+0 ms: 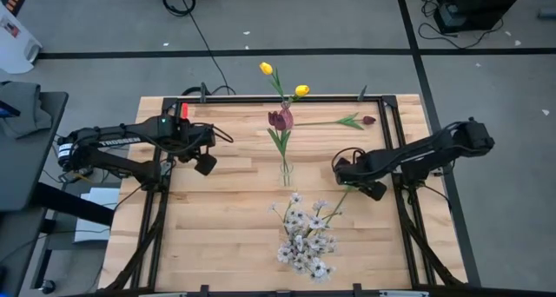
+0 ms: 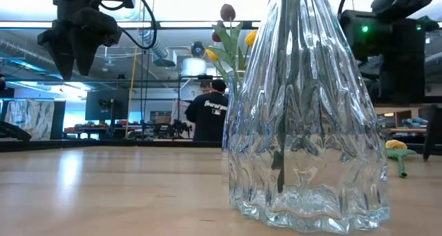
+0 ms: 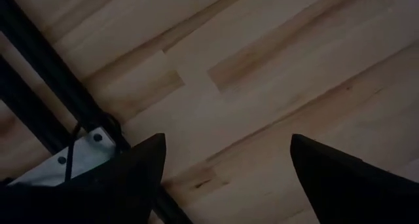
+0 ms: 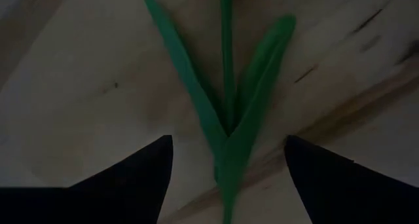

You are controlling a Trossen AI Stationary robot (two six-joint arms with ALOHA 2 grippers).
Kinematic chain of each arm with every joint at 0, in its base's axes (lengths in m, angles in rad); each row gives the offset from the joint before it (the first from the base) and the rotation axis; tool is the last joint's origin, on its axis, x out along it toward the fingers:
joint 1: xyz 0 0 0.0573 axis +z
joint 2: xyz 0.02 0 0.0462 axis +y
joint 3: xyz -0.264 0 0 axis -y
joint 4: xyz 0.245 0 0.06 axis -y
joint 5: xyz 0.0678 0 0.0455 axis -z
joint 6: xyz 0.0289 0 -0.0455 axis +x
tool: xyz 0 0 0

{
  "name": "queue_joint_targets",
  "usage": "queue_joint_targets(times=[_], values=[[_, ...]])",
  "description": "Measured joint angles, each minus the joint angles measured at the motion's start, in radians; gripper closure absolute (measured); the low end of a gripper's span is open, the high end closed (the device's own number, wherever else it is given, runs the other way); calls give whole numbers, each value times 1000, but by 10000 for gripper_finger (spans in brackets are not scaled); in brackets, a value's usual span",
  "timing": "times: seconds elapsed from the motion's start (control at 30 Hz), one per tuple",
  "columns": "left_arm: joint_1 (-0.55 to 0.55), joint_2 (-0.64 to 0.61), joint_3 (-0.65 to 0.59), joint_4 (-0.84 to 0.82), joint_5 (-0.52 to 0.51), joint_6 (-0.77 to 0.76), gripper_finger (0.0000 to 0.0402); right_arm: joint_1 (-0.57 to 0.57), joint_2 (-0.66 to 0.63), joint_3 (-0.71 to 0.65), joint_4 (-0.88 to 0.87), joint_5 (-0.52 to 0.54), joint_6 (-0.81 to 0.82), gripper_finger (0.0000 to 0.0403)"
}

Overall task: Sort flowers into vase by color
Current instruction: Put the yellow flower into the pink transparent vase

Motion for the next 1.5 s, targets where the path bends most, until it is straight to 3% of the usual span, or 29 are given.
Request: queue_joint_targets(times=[0.13, 0.27, 0.57, 0.63, 0.87, 1.13, 1.5], values=[[0, 0, 0, -2, 11, 0, 71, 0, 26, 1, 21, -14, -2, 119], [0, 0, 0, -3, 12, -1, 71, 0, 26, 2, 8, -28, -2, 168], [0, 1, 0, -1, 12, 1, 71, 4, 22, 1, -8, -35, -12, 361], [0, 1, 0, -1, 14, 2, 71, 6, 11, 1, -2, -26, -28, 388], [0, 1, 7, 107, 45, 49, 71, 4, -112, 0, -12, 63, -84, 390], [0, 1, 65, 290, 40, 106, 71, 4, -364, 0, -38, 388, -215, 395], [0, 1, 146, 550, 126, 93, 71, -1, -647, 0, 22, 726, -594, 396]])
